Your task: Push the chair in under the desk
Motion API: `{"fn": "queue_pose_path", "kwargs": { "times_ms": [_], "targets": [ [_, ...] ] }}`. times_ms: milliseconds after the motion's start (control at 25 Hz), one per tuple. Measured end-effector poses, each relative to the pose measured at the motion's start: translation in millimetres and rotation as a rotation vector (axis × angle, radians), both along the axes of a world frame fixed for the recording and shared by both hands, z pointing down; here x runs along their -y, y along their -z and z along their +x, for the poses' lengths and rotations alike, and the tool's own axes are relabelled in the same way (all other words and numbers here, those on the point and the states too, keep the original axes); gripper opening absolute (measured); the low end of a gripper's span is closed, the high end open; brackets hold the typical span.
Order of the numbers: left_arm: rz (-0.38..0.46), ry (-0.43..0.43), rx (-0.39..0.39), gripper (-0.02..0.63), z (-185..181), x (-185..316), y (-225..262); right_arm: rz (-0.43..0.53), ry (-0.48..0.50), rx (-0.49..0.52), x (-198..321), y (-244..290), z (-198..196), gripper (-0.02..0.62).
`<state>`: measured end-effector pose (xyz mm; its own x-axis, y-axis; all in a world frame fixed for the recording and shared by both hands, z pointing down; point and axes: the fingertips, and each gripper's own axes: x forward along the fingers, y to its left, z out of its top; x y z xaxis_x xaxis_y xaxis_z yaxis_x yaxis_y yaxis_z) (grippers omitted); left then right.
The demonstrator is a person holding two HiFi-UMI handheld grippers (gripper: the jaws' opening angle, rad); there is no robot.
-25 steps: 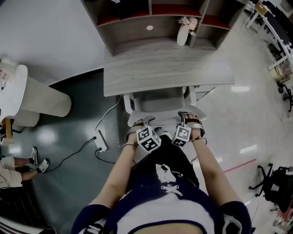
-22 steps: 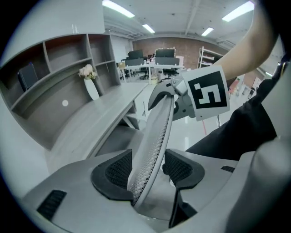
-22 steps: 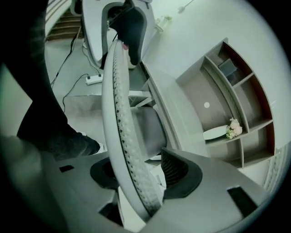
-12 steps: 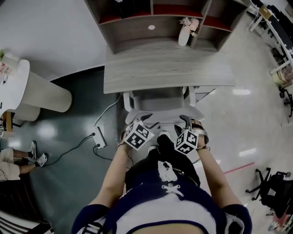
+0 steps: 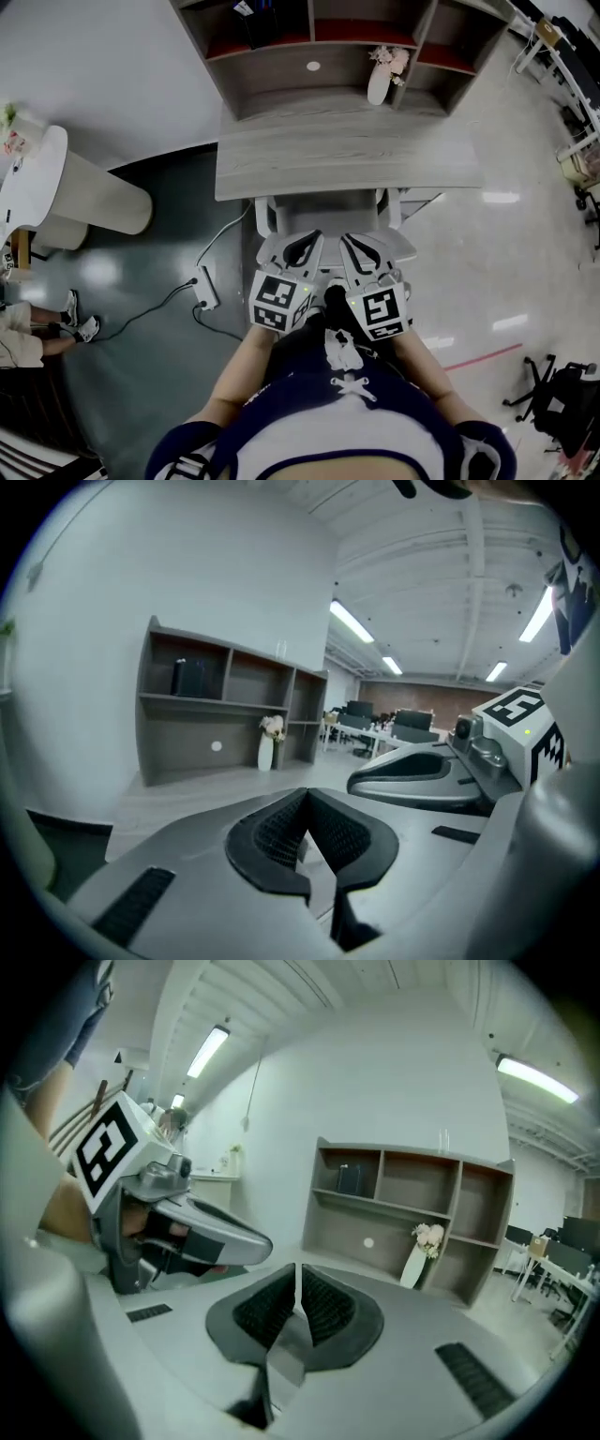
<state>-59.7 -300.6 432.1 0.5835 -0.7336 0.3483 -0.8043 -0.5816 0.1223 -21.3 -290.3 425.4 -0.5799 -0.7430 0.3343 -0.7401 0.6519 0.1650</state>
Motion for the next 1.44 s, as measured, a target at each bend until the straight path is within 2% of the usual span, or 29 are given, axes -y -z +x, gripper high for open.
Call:
{"fn": "queue_pose_path", "kwargs": {
  "times_ms": [80, 200, 320, 480, 920, 1440],
  "targets": [
    [0.025, 0.016, -0.028, 0.009, 7, -2, 13, 0.011, -0.041, 0.063, 6, 14, -3, 0.020],
    [0.084, 0.002, -0.006, 0.009, 17, -4, 24, -0.030, -0.081, 0.190, 13, 27, -3, 0.015],
    [0.106, -0.008, 0.007, 0.009, 23, -4, 29, -0.055, -0.094, 0.229, 15, 28, -1, 0.011],
    [0.112, 0.010, -0.028, 0.008, 23, 0, 36, -0.066, -0.096, 0.270, 15, 31, 0, 0.009],
    [0.095, 0.013, -0.043, 0.006, 20, 4, 32, -0.098, -0.125, 0.285, 18, 27, -2, 0.008],
    [0.067, 0.033, -0.027, 0.006, 12, 11, 24, -0.155, -0.097, 0.283, 26, 18, -12, 0.008]
  ]
}}
